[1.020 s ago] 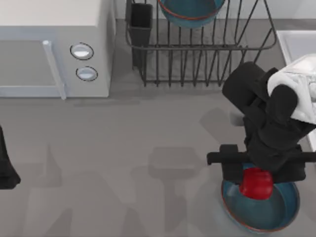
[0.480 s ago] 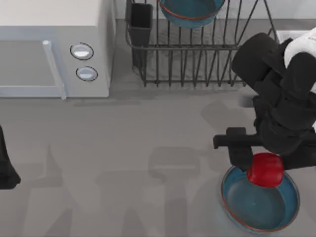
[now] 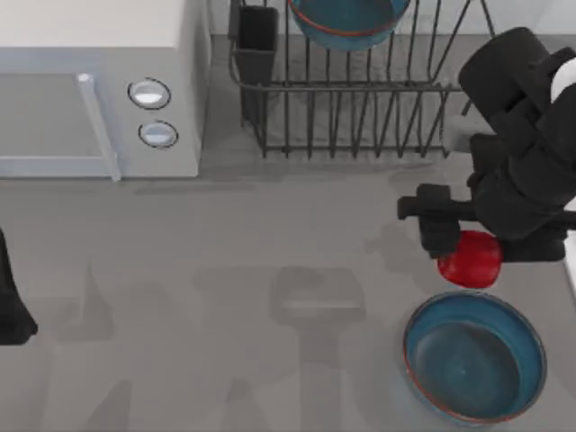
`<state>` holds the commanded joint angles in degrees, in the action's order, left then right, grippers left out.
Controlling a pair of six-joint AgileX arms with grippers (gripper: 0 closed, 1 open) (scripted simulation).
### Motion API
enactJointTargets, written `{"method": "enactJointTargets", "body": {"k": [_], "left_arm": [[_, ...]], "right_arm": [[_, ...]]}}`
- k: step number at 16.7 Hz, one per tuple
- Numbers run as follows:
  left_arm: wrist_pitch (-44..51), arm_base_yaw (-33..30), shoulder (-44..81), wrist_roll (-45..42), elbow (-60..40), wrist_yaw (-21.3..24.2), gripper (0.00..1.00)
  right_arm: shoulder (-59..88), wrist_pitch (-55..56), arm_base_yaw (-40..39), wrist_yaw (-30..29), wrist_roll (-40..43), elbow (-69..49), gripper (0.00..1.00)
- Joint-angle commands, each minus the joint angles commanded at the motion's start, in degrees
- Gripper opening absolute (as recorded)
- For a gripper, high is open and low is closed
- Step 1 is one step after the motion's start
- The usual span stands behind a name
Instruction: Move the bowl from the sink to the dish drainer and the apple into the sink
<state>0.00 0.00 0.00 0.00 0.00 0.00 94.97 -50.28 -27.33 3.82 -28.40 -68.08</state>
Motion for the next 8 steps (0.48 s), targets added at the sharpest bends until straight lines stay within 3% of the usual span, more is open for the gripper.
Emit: {"method": "enactJointTargets", "body": {"k": [8], "left_arm": [[0.0,0.0,0.0,0.0,0.0,0.0,1.0]], "right_arm": [[-0.5,33.8,19.17,7.36,8.45,11.48,0.0]]}}
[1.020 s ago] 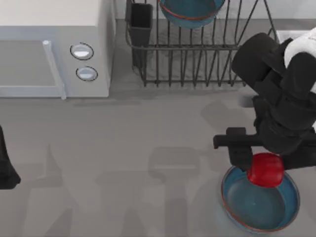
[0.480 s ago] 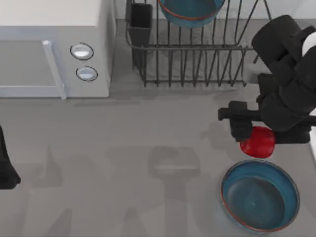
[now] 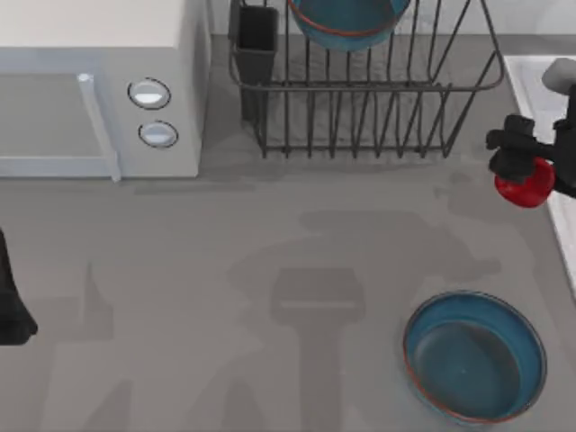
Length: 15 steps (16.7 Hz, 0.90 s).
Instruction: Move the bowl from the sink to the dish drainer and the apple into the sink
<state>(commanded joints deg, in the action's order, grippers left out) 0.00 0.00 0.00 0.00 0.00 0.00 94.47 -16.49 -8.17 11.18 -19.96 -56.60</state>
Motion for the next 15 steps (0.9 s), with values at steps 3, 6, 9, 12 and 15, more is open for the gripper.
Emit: {"method": "enactJointTargets", "body": {"k": [3,6,9,12,15], "left_arm": [[0.0,0.0,0.0,0.0,0.0,0.0,1.0],[0.0,0.0,0.0,0.0,0.0,0.0,1.0],[0.0,0.0,0.0,0.0,0.0,0.0,1.0],[0.0,0.0,0.0,0.0,0.0,0.0,1.0],[0.0,0.0,0.0,0.0,0.0,0.0,1.0]], "right_arm": [[-0.1,8.63,6.5,2.65,2.19,3.93,0.0],[-0.5,20.84,13.19,5.44,4.58,7.42,0.0],[-0.62,36.98,20.67,8.37,7.39,10.96,0.0],[-2.12,52.06,28.62,11.37,11.13,15.35,0.0],[-5.27,62.56,34.92,14.54,15.39,19.82,0.0]]}}
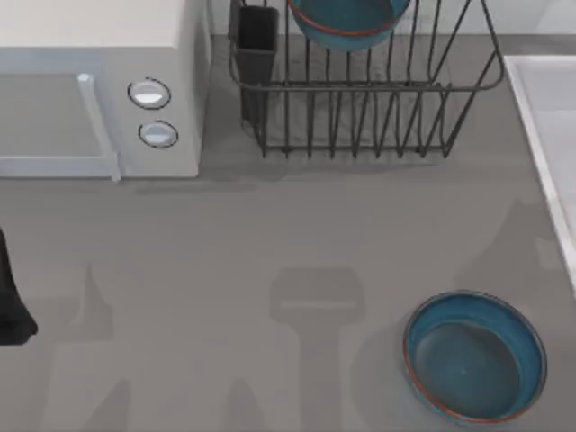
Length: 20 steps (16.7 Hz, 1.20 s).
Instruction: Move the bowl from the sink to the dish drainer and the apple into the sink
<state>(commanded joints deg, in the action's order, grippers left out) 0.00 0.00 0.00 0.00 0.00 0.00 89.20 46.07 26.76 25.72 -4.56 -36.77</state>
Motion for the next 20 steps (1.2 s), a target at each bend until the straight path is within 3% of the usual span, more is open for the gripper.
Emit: {"method": "enactJointTargets", "body": {"k": [4,12,15,20], "left_arm": [[0.0,0.0,0.0,0.0,0.0,0.0,1.0],[0.0,0.0,0.0,0.0,0.0,0.0,1.0],[0.0,0.0,0.0,0.0,0.0,0.0,1.0],[0.0,0.0,0.0,0.0,0.0,0.0,1.0]], "right_arm": [[-3.66,5.84,3.4,3.02,3.52,2.63,0.0],[-1.36,7.84,3.32,2.91,3.38,2.62,0.0],[5.95,15.41,3.56,3.07,3.4,3.45,0.0],[23.96,37.4,3.74,3.05,3.44,6.1,0.0]]}}
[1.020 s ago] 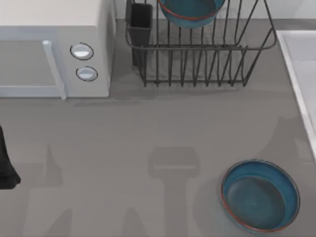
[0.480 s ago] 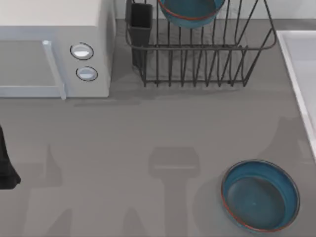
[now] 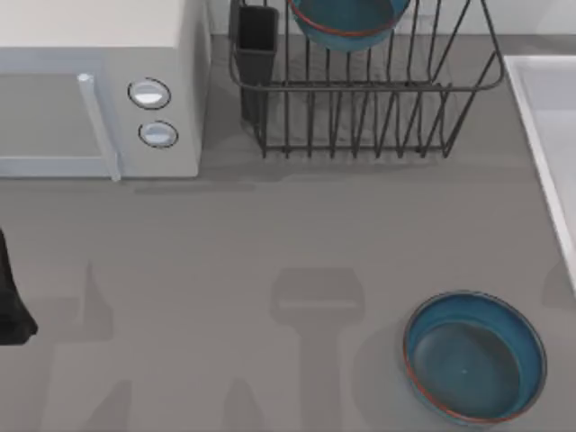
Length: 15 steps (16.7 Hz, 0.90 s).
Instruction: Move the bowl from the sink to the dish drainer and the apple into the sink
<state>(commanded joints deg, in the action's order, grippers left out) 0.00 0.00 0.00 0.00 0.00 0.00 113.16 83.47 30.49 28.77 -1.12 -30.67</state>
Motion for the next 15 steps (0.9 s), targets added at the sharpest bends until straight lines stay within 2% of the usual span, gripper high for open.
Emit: {"method": "enactJointTargets", "body": {"k": [5,11,15], "left_arm": [[0.0,0.0,0.0,0.0,0.0,0.0,1.0],[0.0,0.0,0.0,0.0,0.0,0.0,1.0],[0.0,0.0,0.0,0.0,0.0,0.0,1.0]], "right_arm": [[12.37,14.38,-0.21,-0.47,0.24,2.35,0.0],[13.83,15.89,-0.24,-0.55,0.28,2.63,0.0],[13.83,15.89,-0.24,-0.55,0.28,2.63,0.3]]}}
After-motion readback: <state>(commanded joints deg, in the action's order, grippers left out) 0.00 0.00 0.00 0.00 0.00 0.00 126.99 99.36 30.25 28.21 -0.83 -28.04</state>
